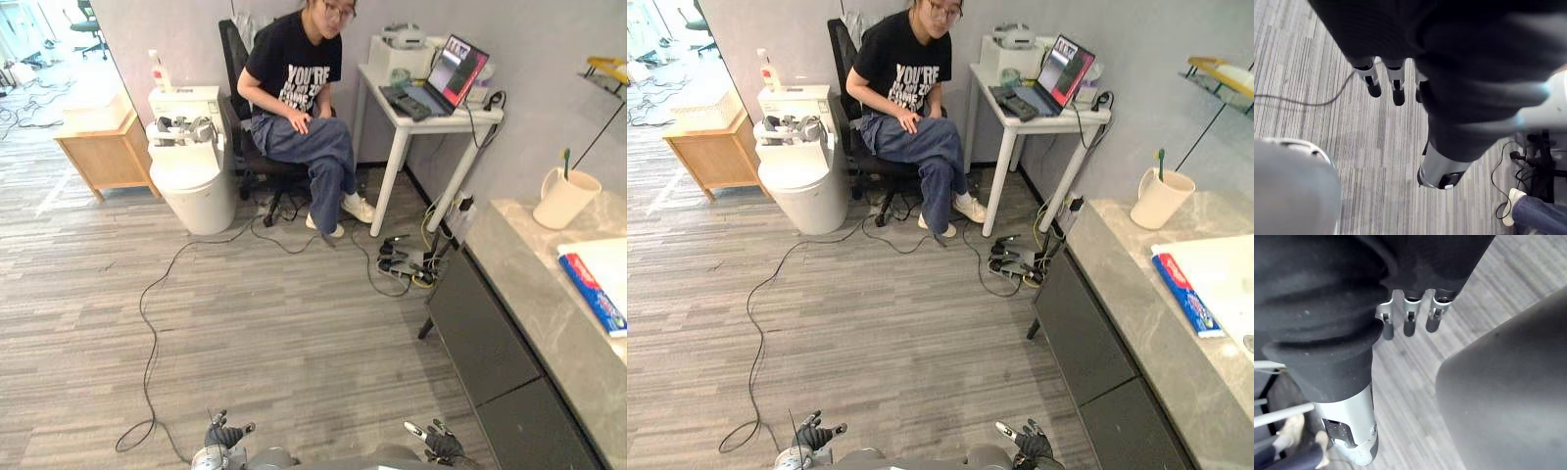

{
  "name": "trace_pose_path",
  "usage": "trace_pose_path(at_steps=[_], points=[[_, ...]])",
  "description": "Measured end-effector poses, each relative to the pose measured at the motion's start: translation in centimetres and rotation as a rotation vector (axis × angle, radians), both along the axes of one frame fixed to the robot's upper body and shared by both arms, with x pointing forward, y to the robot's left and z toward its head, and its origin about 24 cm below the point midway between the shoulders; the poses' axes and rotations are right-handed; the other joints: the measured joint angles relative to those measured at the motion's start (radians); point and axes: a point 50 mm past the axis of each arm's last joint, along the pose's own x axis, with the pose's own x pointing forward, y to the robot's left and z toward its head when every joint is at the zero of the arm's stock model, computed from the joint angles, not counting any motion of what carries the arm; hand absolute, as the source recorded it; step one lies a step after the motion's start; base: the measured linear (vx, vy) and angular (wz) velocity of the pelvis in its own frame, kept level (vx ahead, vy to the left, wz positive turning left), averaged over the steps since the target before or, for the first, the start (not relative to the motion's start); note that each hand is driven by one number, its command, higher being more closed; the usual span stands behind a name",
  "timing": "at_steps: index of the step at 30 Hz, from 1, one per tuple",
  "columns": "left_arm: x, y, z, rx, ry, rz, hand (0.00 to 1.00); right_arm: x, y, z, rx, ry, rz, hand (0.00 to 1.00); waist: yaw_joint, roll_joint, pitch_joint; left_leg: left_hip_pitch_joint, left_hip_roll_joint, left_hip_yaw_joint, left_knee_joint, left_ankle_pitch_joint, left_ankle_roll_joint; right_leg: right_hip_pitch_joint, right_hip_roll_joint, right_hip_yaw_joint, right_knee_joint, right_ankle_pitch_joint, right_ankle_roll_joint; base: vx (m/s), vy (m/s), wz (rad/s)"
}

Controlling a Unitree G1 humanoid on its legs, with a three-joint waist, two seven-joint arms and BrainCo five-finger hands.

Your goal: Organize washtable

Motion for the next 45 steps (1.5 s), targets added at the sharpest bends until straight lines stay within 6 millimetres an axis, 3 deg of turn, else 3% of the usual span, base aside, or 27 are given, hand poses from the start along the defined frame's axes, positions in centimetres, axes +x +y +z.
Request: trace_pose_path(at_steps=[1,3,4,5,6,7,8,10,13,15,16,18,19,22,25,27,30,32,33,34,35,37,38,40,41,43,45], points=[[0.0,0.0,0.0,-0.002,0.0,0.003,0.0,0.0,0.0,0.0,0.001,0.001,0.001,0.0,0.0,0.0,-0.001,0.005,0.0,-0.001,0.006,-0.012,-0.007,0.001,0.0,0.01,-0.051,0.017,-0.008,0.27,-0.137,0.1],[-0.6,0.0,-0.1,-0.012,0.006,0.024,0.0,0.0,0.2,-0.1,0.008,0.011,0.009,0.0,0.0,-0.003,-0.011,0.016,0.009,-0.017,0.07,-0.073,-0.044,0.023,0.0,0.022,-0.139,0.127,-0.016,0.33,-0.202,0.09],[-0.9,-0.3,-0.2,-0.019,0.005,0.041,0.0,0.0,0.0,-0.1,0.004,0.013,0.013,0.0,0.0,0.01,-0.022,0.014,0.034,-0.023,0.104,-0.086,-0.062,0.034,0.016,0.006,-0.131,0.12,-0.021,0.36,-0.227,0.26],[-1.1,-0.3,-0.1,-0.014,-0.015,0.066,0.0,-0.1,-0.9,0.0,-0.02,0.025,0.023,0.0,0.005,0.033,-0.029,-0.042,0.072,-0.052,0.257,-0.092,-0.075,0.057,0.042,-0.013,-0.141,0.086,-0.034,0.34,-0.227,0.3],[-1.0,-0.2,0.2,-0.007,-0.046,0.091,0.0,-0.2,-1.1,0.0,-0.023,0.032,0.028,0.0,0.008,0.049,-0.026,-0.145,0.115,-0.099,0.476,-0.052,-0.095,0.075,0.066,-0.033,-0.134,0.061,-0.048,0.32,-0.218,0.29],[-1.0,0.0,0.2,-0.003,-0.051,0.096,0.0,-0.3,-1.3,0.0,-0.027,0.032,0.02,0.0,0.013,0.06,-0.023,-0.189,0.134,-0.127,0.577,-0.014,-0.096,0.09,0.081,-0.036,-0.133,0.046,-0.056,0.29,-0.187,-0.02],[-1.3,0.5,0.4,0.016,-0.051,0.103,0.0,-0.4,-1.6,0.0,-0.03,0.035,0.011,0.0,0.039,0.076,-0.019,-0.249,0.166,-0.157,0.718,0.015,-0.093,0.123,0.106,-0.03,-0.129,0.019,-0.071,0.28,-0.12,-0.25],[-3.6,1.6,0.2,0.055,0.014,0.079,0.0,-0.6,-1.4,-0.1,-0.02,0.041,0.002,0.0,0.039,0.063,-0.019,-0.287,0.179,-0.157,0.782,0.01,-0.098,0.176,0.113,-0.013,-0.131,-0.026,-0.068,0.31,-0.098,-0.33],[-6.7,1.1,-0.3,0.056,0.119,0.073,0.0,-0.7,-1.2,-0.2,-0.028,0.053,-0.003,0.0,0.05,0.054,-0.02,-0.332,0.179,-0.147,0.688,0.01,-0.099,0.217,0.112,0.015,-0.163,-0.035,-0.067,0.32,0.03,-0.3],[-7.6,0.9,-0.5,0.052,0.15,0.06,0.0,-0.8,-1.1,-0.3,-0.027,0.058,-0.003,0.0,0.066,0.045,-0.015,-0.342,0.174,-0.139,0.551,0.004,-0.107,0.251,0.099,0.033,-0.2,-0.034,-0.061,0.38,0.191,-0.21],[-7.8,0.8,-0.6,0.05,0.163,0.039,0.0,-0.9,-0.9,-0.4,-0.022,0.066,0.002,0.0,0.064,0.033,-0.012,-0.339,0.164,-0.135,0.424,0.004,-0.115,0.267,0.08,0.037,-0.216,-0.035,-0.048,0.32,0.236,-0.11],[-7.9,1.2,-0.5,0.066,0.173,-0.001,0.0,-1.0,-0.5,-0.5,-0.016,0.075,0.024,0.0,0.065,0.025,-0.014,-0.296,0.138,-0.122,0.185,0.076,-0.133,0.281,0.053,0.066,-0.217,-0.062,0.006,0.31,0.275,-0.15],[-8.0,1.7,-0.5,0.076,0.182,-0.018,0.0,-1.1,0.0,-0.6,-0.006,0.08,0.03,0.0,0.062,0.005,-0.021,-0.287,0.12,-0.108,0.172,0.073,-0.126,0.281,0.034,0.074,-0.226,-0.055,0.015,0.2,0.192,-0.12],[-7.7,2.4,-0.4,0.101,0.182,-0.048,0.0,-1.3,1.1,-0.7,0.019,0.085,0.061,0.0,0.061,-0.019,-0.031,-0.277,0.085,-0.075,0.189,0.015,-0.091,0.301,-0.007,0.111,-0.251,-0.036,0.034,0.27,0.26,-0.21],[-7.7,2.5,-0.4,0.107,0.19,-0.074,0.0,-1.7,0.9,-0.7,0.024,0.081,0.038,0.0,0.063,-0.019,-0.031,-0.198,0.059,-0.024,0.157,-0.035,-0.072,0.216,-0.034,0.149,-0.009,0.002,0.051,0.17,0.231,-0.39],[-7.4,2.8,-0.3,0.124,0.189,-0.089,0.0,-1.4,0.3,-0.5,0.015,0.046,0.007,0.0,0.055,-0.023,-0.029,-0.122,0.047,-0.007,0.132,-0.059,-0.068,0.046,-0.04,0.155,0.34,0.059,0.072,0.15,0.133,-0.19],[-7.0,2.8,-0.3,0.134,0.179,-0.081,0.0,-1.3,0.2,-0.4,0.021,0.03,-0.007,0.0,0.056,-0.024,-0.028,-0.03,0.04,0.011,0.06,-0.064,-0.068,-0.041,-0.061,0.042,0.427,0.033,0.047,0.18,0.021,-0.04],[-7.1,2.9,-0.3,0.133,0.18,-0.068,0.0,-1.2,0.1,-0.3,0.017,0.026,-0.006,0.0,0.051,-0.024,-0.028,0.01,0.039,0.012,0.027,-0.064,-0.067,-0.049,-0.094,-0.073,0.317,0.005,0.028,0.23,-0.075,0.1],[-7.1,2.9,-0.3,0.136,0.179,-0.056,0.0,-1.2,0.0,-0.4,0.014,0.029,-0.001,0.0,0.05,-0.025,-0.028,0.027,0.039,0.017,0.014,-0.064,-0.08,-0.027,-0.121,-0.169,0.178,0.006,0.019,0.26,-0.131,-0.03],[-7.2,3.0,-0.3,0.138,0.178,-0.024,0.0,-1.3,0.1,-0.4,0.017,0.033,-0.002,0.0,0.05,-0.027,-0.029,0.037,0.039,0.026,0.013,-0.077,-0.099,-0.009,-0.12,-0.21,0.029,0.039,-0.015,0.28,-0.149,-0.14],[-7.2,3.1,-0.3,0.143,0.178,-0.005,0.0,-1.2,0.2,-0.4,0.018,0.034,0.001,0.0,0.045,-0.032,-0.031,0.046,0.039,0.038,0.014,-0.087,-0.113,-0.002,-0.115,-0.219,-0.031,0.075,-0.028,0.33,-0.192,-0.32],[-6.7,2.4,-0.5,0.084,0.159,0.083,0.0,-0.7,-0.5,-0.1,-0.012,0.014,0.04,0.0,0.026,0.01,-0.04,0.026,0.112,0.062,0.163,-0.106,-0.155,0.031,-0.04,-0.219,-0.075,0.048,-0.043,0.41,-0.188,-0.5],[-5.8,1.7,-0.5,0.028,0.119,0.117,0.0,-0.5,-0.7,0.0,-0.028,0.017,0.069,0.0,0.038,0.027,-0.034,-0.044,0.175,0.058,0.366,-0.076,-0.151,0.059,0.003,-0.197,-0.094,0.038,-0.058,0.37,-0.162,-0.73],[-6.4,1.3,-0.6,-0.017,0.105,0.203,0.0,-0.1,-1.0,0.1,-0.046,0.014,0.078,0.0,0.038,0.05,-0.023,-0.135,0.22,-0.009,0.593,-0.056,-0.099,0.107,0.074,-0.132,-0.134,0.027,-0.084,0.37,-0.13,-1.33],[-7.1,0.7,-0.8,-0.049,0.115,0.234,0.0,0.1,-1.1,0.1,-0.06,0.023,0.087,0.0,0.039,0.054,-0.025,-0.163,0.183,-0.068,0.608,-0.071,-0.084,0.13,0.111,-0.06,-0.156,0.028,-0.09,0.43,-0.054,-1.88],[-8.0,0.5,-0.8,-0.063,0.128,0.264,0.0,-0.4,-1.1,-0.1,-0.063,0.05,0.102,0.0,0.074,0.053,-0.024,-0.171,0.11,-0.191,0.448,-0.102,-0.112,0.147,0.166,0.059,-0.197,0.043,-0.092,0.35,0.03,-2.07],[-7.9,0.6,-0.8,-0.067,0.124,0.276,0.0,-0.5,-1.0,-0.2,-0.061,0.055,0.106,0.0,0.076,0.05,-0.026,-0.15,0.105,-0.234,0.327,-0.136,-0.082,0.151,0.219,0.151,-0.204,0.046,-0.086,0.24,0.085,-1.68]])
